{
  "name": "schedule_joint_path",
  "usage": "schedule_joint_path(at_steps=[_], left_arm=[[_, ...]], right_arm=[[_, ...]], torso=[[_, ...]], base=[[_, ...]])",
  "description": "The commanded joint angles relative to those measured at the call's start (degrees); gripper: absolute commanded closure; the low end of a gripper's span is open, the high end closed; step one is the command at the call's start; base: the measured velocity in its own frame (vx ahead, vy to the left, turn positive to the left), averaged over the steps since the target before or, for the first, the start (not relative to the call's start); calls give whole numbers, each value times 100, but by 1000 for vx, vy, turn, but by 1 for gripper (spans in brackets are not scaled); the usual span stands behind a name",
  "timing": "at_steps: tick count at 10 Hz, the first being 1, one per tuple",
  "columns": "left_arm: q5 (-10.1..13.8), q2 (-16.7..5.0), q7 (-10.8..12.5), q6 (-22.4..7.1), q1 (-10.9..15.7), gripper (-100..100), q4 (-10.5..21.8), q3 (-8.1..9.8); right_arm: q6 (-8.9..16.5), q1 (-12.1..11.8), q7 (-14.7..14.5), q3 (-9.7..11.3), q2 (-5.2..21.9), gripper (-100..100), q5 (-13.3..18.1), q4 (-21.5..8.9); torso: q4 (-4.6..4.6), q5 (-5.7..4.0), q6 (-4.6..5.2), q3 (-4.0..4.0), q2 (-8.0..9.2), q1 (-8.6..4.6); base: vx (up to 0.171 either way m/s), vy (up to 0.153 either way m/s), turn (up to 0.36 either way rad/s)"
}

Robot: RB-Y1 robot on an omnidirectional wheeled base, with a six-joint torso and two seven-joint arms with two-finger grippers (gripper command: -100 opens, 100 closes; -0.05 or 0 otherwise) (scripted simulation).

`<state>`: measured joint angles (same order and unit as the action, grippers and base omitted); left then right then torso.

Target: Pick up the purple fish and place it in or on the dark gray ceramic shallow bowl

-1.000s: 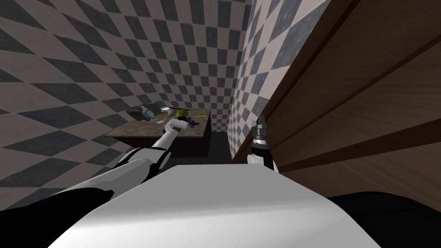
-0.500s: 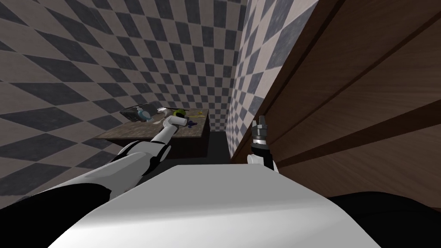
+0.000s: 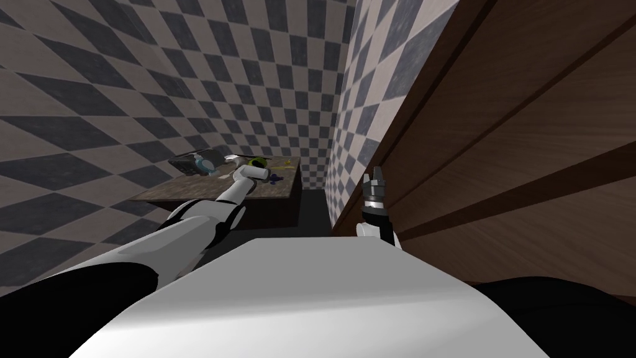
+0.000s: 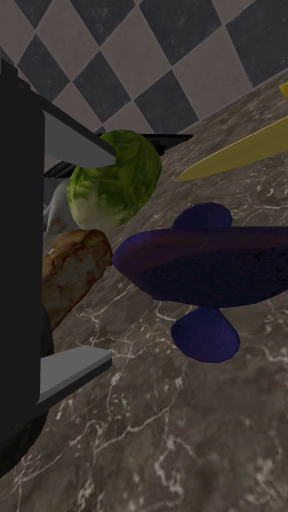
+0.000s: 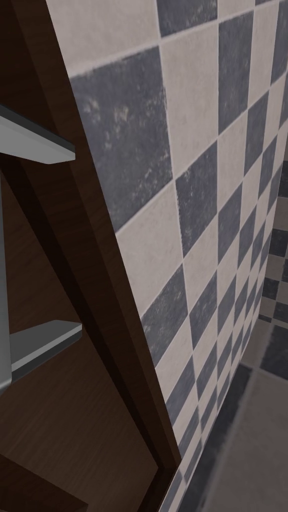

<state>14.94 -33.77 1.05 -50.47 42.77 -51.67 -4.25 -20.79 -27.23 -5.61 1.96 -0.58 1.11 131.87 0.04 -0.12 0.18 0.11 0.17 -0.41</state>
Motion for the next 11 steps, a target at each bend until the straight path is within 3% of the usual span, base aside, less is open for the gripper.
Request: schedule_joint_path(at_steps=[1, 3, 4, 8, 9, 10, 11], left_arm=[[-38, 67, 7, 165, -86, -100, 110, 26], [-43, 77, 13, 167, -81, -100, 133, 25], [-43, 79, 8, 193, -81, 100, 147, 26], [-43, 78, 9, 189, -79, 100, 145, 27], [-43, 78, 9, 188, -79, 0, 145, 27], [-6, 11, 1, 28, -14, 100, 18, 4], [-42, 52, 21, 109, -42, 100, 71, 9]], right_arm=[[0, 0, 0, 0, 0, 0, 0, 0], [0, -1, 0, -1, 1, 0, 0, 0], [0, -1, 0, 0, 0, 0, 0, 0], [0, 0, 0, 0, 0, 0, 0, 0], [0, 0, 0, 0, 0, 0, 0, 0], [0, 0, 0, 0, 0, 0, 0, 0], [0, 0, 0, 0, 0, 0, 0, 0]], torso=[[0, 0, 0, 0, 0, 0], [-6, 5, -1, -17, -29, 20], [-5, 3, 0, -12, -20, 12], [-4, 3, 2, -6, -8, 4], [-4, 3, 2, -6, -8, 4], [-4, 3, 2, -6, -8, 5], [1, -1, 4, 3, 8, -11]], base=[[51, 36, -8], [67, 41, -7], [6, 4, 0], [0, 0, 0], [0, 0, 0], [-52, -40, 12], [-32, -26, 3]])
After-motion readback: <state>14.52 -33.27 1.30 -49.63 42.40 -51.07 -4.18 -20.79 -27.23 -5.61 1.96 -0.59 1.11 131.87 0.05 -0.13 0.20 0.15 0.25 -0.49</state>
